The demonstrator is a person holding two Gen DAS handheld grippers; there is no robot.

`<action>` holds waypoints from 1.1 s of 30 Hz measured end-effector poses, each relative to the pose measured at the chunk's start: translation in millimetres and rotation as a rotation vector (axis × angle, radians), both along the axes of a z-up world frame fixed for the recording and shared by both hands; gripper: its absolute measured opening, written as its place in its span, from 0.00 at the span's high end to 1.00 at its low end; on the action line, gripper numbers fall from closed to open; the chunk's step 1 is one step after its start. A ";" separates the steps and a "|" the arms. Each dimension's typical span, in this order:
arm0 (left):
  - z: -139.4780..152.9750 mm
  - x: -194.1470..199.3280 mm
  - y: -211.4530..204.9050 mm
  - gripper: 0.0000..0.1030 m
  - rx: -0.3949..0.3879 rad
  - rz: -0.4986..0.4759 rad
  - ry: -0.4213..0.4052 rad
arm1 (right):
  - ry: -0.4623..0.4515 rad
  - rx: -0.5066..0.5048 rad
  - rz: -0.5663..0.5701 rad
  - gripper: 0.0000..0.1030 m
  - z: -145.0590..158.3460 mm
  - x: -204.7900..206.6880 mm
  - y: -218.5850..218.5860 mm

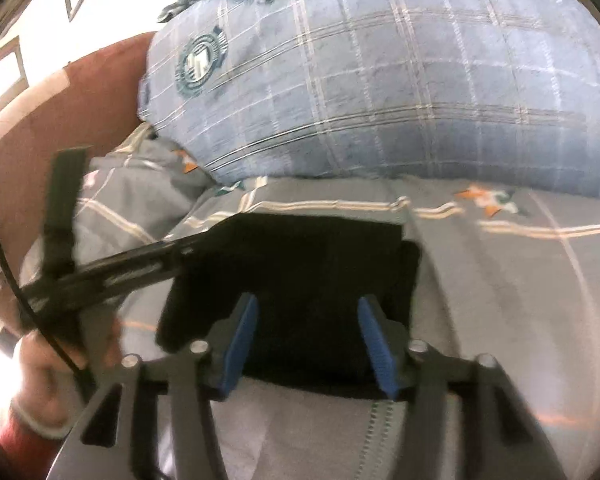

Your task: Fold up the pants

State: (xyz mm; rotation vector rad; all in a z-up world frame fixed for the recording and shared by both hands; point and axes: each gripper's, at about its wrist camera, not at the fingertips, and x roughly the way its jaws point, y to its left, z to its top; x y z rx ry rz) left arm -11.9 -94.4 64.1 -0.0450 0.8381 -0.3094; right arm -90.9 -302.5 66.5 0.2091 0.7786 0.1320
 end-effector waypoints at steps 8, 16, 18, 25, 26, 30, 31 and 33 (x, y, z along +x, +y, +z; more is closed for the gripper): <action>18.6 -28.5 15.8 0.20 -0.046 0.074 -0.097 | -0.007 -0.054 -0.072 0.41 5.9 -5.7 1.8; 28.0 -48.5 23.0 0.20 -0.018 0.115 -0.168 | -0.028 -0.069 -0.104 0.32 10.7 -14.8 5.9; 29.5 -52.3 21.6 0.20 0.003 0.118 -0.175 | -0.028 -0.064 -0.108 0.31 10.7 -16.1 5.7; 32.2 -64.7 11.9 0.20 0.073 0.100 -0.202 | -0.037 -0.065 -0.132 0.26 11.2 -25.2 3.5; 32.3 -65.6 10.8 0.20 0.080 0.097 -0.201 | -0.036 -0.061 -0.133 0.26 10.7 -26.2 2.4; 32.0 -67.6 6.2 0.20 0.091 0.068 -0.195 | -0.025 -0.053 -0.134 0.26 8.2 -28.8 -0.3; 31.8 -68.7 5.5 0.20 0.092 0.068 -0.195 | -0.024 -0.053 -0.134 0.26 8.2 -29.3 -0.4; 31.0 -69.3 4.1 0.20 0.098 0.067 -0.195 | -0.026 -0.057 -0.135 0.25 8.4 -30.7 -0.9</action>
